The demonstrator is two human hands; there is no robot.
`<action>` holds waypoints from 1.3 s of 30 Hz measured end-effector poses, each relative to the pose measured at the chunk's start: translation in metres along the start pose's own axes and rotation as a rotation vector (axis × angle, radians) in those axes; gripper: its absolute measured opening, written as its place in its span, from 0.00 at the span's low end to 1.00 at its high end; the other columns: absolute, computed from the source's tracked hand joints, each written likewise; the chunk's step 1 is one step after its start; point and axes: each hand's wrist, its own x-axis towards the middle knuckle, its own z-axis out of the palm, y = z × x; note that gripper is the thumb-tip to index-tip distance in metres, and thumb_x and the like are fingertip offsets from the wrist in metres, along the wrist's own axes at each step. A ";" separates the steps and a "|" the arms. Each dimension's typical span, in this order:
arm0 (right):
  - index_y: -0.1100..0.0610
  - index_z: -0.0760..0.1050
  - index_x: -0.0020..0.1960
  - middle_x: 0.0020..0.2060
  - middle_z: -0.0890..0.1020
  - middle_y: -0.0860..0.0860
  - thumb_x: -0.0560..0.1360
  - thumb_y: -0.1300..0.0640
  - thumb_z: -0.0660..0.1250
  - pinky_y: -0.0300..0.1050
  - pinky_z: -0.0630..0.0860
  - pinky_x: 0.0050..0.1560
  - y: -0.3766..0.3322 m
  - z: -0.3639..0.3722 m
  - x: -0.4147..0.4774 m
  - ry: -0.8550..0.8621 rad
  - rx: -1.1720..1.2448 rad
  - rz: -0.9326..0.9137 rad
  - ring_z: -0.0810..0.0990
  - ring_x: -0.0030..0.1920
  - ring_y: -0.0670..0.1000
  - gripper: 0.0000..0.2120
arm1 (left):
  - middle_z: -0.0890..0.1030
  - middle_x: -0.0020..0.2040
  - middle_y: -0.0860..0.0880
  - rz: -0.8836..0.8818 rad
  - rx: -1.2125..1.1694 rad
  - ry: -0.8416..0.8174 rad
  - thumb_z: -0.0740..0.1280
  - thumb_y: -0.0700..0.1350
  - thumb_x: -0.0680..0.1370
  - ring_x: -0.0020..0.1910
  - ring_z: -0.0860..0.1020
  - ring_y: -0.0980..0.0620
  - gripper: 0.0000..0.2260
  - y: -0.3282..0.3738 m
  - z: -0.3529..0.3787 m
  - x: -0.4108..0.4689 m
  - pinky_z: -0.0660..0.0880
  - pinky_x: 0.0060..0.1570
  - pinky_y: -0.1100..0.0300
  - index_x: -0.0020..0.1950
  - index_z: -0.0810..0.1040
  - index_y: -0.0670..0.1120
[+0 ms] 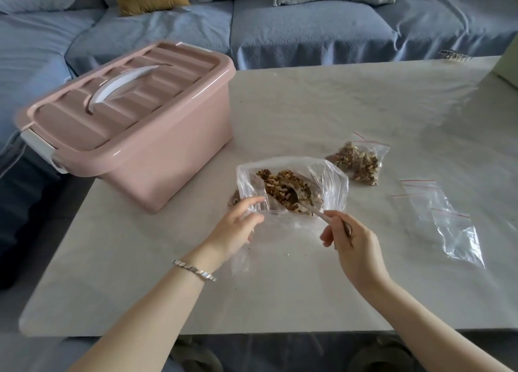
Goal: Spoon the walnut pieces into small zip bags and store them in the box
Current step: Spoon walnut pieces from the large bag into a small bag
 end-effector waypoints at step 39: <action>0.60 0.77 0.45 0.23 0.77 0.51 0.80 0.59 0.55 0.33 0.74 0.28 -0.036 -0.082 0.027 0.052 0.569 0.483 0.75 0.25 0.46 0.13 | 0.65 0.58 0.56 0.324 0.240 0.094 0.73 0.48 0.70 0.62 0.63 0.59 0.36 0.027 0.021 0.001 0.59 0.57 0.69 0.72 0.58 0.50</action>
